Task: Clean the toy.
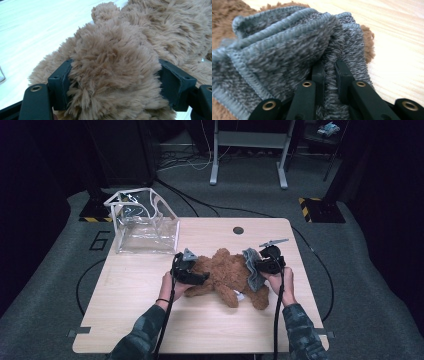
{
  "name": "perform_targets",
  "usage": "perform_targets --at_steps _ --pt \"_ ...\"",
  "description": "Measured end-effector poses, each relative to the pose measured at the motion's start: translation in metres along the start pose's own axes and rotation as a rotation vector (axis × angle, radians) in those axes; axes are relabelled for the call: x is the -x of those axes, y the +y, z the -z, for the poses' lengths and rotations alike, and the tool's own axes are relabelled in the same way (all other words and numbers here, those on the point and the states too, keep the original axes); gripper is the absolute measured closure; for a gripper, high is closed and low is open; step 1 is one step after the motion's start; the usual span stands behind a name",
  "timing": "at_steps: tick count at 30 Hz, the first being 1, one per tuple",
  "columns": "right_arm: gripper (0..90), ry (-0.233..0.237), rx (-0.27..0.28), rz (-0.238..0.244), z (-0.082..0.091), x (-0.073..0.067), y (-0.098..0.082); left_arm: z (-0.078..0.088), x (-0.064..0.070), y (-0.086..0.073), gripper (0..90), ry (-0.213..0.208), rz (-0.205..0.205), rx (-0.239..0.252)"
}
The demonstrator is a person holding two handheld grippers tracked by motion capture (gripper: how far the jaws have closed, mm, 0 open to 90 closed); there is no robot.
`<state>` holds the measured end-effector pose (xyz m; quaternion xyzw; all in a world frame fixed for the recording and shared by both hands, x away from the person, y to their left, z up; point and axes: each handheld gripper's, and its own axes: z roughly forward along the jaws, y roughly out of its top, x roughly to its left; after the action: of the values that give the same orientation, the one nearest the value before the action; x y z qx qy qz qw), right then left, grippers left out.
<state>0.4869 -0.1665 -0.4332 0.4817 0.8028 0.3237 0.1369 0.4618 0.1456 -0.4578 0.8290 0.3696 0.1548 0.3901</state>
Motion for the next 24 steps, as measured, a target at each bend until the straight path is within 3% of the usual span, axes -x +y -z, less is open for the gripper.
perform_targets --at_steps 4,8,14,21,24 --pt "80.6 -0.004 -0.017 -0.023 -0.007 0.005 -0.004 0.000 0.000 0.000 23.6 -0.001 -0.001 -0.001" --pt "80.7 -0.016 -0.073 -0.041 -0.021 0.009 -0.013 0.000 -0.001 0.000 23.6 0.000 -0.003 -0.007" --pt "80.7 -0.023 -0.117 -0.029 -0.034 0.010 -0.018 0.000 -0.001 0.000 23.6 0.002 -0.007 -0.008" --pt "80.5 -0.148 -0.199 0.043 -0.048 0.007 -0.028 0.001 -0.001 0.000 23.6 0.001 -0.003 -0.008" --pt "80.3 -0.176 -0.206 0.038 -0.039 0.012 -0.029 0.000 -0.001 0.000 23.6 0.002 -0.001 -0.007"
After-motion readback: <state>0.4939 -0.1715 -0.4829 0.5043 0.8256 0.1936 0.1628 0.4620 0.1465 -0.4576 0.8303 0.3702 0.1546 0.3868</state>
